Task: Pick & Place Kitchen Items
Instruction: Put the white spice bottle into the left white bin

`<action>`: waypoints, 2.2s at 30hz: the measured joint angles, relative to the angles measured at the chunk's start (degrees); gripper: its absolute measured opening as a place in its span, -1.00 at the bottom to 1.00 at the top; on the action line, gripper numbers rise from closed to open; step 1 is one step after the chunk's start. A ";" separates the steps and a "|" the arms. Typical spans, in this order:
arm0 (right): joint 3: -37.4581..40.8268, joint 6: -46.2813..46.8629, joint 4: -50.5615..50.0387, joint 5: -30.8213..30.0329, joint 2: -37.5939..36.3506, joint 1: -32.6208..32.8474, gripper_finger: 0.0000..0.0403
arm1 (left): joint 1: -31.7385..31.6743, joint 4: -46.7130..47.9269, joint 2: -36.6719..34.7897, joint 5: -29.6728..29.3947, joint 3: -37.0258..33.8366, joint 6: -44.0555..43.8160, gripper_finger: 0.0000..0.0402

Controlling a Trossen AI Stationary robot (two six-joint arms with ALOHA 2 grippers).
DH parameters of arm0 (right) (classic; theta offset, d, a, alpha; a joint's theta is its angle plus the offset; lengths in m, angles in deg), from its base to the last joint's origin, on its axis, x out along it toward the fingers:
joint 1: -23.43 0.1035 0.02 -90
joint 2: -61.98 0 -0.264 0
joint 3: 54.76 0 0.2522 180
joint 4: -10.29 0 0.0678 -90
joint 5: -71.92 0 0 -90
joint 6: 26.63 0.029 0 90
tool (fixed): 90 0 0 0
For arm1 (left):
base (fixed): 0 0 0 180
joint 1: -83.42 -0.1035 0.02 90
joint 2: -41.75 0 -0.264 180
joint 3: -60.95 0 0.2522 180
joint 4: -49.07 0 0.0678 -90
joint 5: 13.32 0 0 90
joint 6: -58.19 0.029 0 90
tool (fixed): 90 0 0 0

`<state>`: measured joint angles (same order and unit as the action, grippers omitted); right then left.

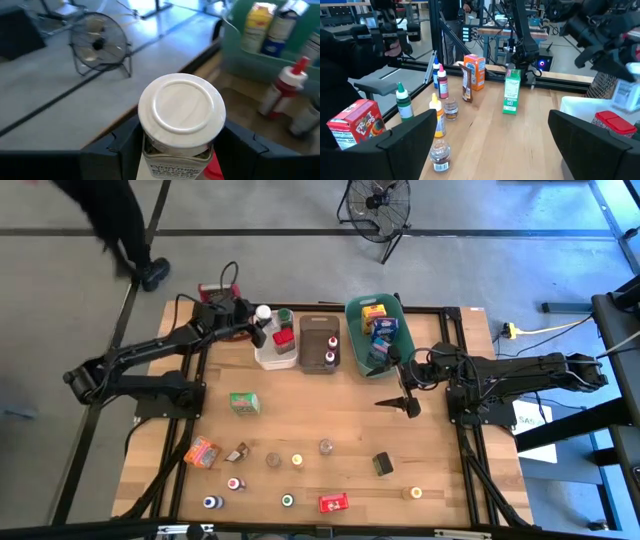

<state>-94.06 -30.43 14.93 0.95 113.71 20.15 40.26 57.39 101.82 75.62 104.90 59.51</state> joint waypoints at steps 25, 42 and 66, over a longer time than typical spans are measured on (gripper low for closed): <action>0.00 -0.11 -0.14 0.00 0.00 0.01 0.91 | 1.35 -5.11 10.20 -2.44 -0.05 -0.69 -0.02; 0.00 -0.11 -0.14 0.00 0.00 -0.01 0.91 | 4.36 -5.08 14.72 -8.08 -0.04 -2.20 0.00; 0.00 -0.11 -0.16 0.00 0.00 0.02 0.91 | 4.83 -6.75 13.92 -7.69 -0.04 -2.24 0.16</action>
<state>-94.06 -30.53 14.77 0.95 113.71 20.17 45.08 50.64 115.73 67.93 104.86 57.26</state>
